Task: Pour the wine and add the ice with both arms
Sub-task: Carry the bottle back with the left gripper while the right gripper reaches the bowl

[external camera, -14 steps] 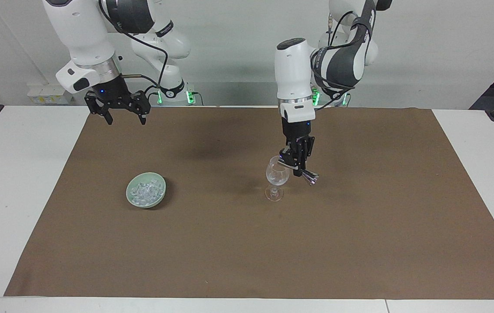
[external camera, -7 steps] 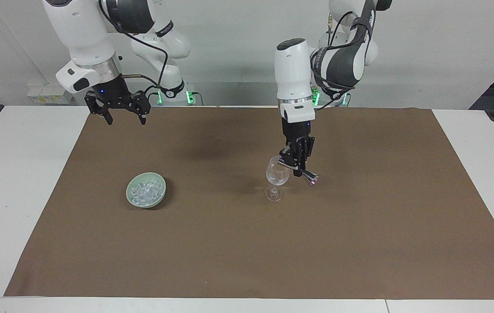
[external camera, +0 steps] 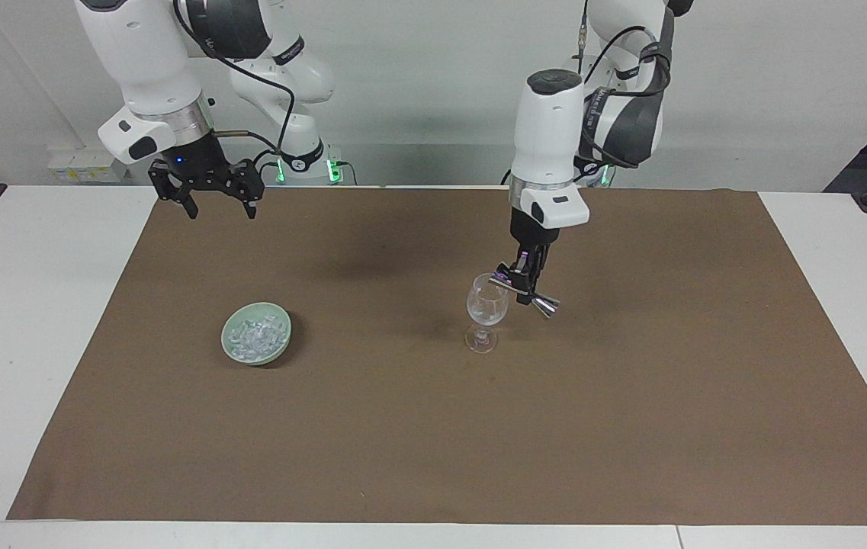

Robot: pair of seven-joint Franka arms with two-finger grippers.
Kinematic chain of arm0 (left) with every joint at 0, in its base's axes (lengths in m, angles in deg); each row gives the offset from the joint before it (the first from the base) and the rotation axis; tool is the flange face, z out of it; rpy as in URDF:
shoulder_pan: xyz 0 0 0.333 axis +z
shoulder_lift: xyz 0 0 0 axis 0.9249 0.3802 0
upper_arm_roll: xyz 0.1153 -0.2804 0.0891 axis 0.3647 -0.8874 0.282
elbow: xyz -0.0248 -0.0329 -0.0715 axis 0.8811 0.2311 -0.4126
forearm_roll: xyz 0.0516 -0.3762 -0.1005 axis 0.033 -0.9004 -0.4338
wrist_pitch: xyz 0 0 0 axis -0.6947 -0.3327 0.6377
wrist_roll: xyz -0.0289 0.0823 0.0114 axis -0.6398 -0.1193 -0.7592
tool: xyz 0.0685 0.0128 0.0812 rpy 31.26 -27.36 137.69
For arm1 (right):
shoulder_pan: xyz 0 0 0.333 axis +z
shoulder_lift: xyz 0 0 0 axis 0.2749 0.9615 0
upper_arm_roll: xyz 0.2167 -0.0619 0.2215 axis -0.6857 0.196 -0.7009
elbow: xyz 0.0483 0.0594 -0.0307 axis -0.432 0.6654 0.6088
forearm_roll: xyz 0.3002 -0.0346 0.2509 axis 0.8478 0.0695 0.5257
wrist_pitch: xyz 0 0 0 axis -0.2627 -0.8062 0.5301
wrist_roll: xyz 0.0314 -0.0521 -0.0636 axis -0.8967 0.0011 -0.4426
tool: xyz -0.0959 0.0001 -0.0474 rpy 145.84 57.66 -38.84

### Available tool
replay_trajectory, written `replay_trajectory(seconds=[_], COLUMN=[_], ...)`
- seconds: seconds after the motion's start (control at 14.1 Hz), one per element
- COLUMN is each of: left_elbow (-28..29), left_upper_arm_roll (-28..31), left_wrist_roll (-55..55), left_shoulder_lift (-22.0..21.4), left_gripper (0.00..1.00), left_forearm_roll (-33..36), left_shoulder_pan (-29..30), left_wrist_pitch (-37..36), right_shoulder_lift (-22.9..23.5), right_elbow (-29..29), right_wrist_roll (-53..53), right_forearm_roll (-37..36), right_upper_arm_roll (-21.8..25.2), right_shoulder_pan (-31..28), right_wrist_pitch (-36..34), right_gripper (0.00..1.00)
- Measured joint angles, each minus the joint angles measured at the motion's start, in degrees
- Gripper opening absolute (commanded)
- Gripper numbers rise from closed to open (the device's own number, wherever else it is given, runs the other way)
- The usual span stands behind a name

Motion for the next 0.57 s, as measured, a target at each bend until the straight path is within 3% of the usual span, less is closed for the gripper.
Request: replay_trajectory(seconds=[0.57], left_elbow=[0.3], left_upper_arm_roll=[0.1], left_wrist_roll=[-8.8], left_shoulder_lift=[0.0], left_gripper=[0.0], left_forearm_roll=[-36.1], left_shoulder_pan=[13.3], left_wrist_pitch=[-4.5], right_shoulder_lift=[0.0], right_elbow=[0.2], right_wrist_roll=[0.2], right_forearm_roll=[0.0], right_upper_arm_roll=[0.0], right_shoulder_pan=[0.0], right_wrist_pitch=[0.2], right_gripper=[1.0])
